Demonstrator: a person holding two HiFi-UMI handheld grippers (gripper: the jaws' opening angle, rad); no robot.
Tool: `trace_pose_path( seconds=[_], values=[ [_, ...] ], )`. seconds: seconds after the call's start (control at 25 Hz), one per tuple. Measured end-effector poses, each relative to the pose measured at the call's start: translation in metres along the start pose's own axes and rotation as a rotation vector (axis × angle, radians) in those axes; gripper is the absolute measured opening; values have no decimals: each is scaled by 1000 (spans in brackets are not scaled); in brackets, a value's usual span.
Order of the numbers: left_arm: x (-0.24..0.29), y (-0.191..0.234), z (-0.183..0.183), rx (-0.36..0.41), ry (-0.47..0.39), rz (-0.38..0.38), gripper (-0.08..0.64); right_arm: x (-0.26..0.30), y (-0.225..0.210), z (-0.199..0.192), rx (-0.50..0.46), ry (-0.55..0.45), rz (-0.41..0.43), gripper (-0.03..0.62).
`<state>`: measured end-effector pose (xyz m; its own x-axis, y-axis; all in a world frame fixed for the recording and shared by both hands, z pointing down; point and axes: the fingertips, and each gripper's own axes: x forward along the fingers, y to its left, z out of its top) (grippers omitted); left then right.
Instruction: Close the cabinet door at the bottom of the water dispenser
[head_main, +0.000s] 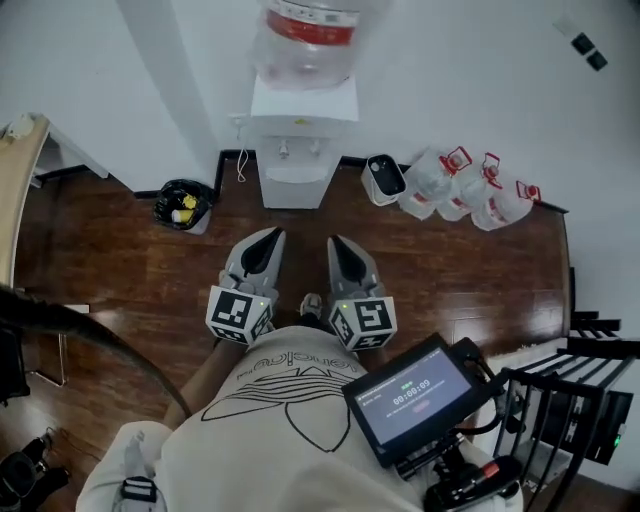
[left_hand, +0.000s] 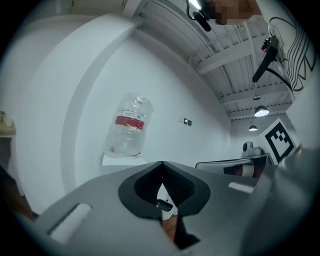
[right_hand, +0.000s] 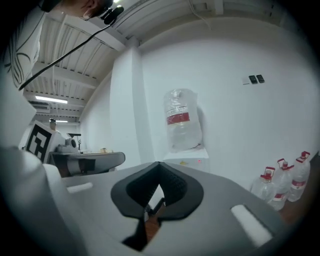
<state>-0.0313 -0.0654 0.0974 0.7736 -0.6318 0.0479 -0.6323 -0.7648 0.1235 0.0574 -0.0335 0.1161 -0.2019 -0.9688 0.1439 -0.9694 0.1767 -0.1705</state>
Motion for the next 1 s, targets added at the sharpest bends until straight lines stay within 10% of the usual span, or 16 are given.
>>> trace_pose_path(
  seconds=[1.0],
  values=[
    [-35,4,18,71,-40,34,18,-3,50,14,-96,-11,83,2]
  ],
)
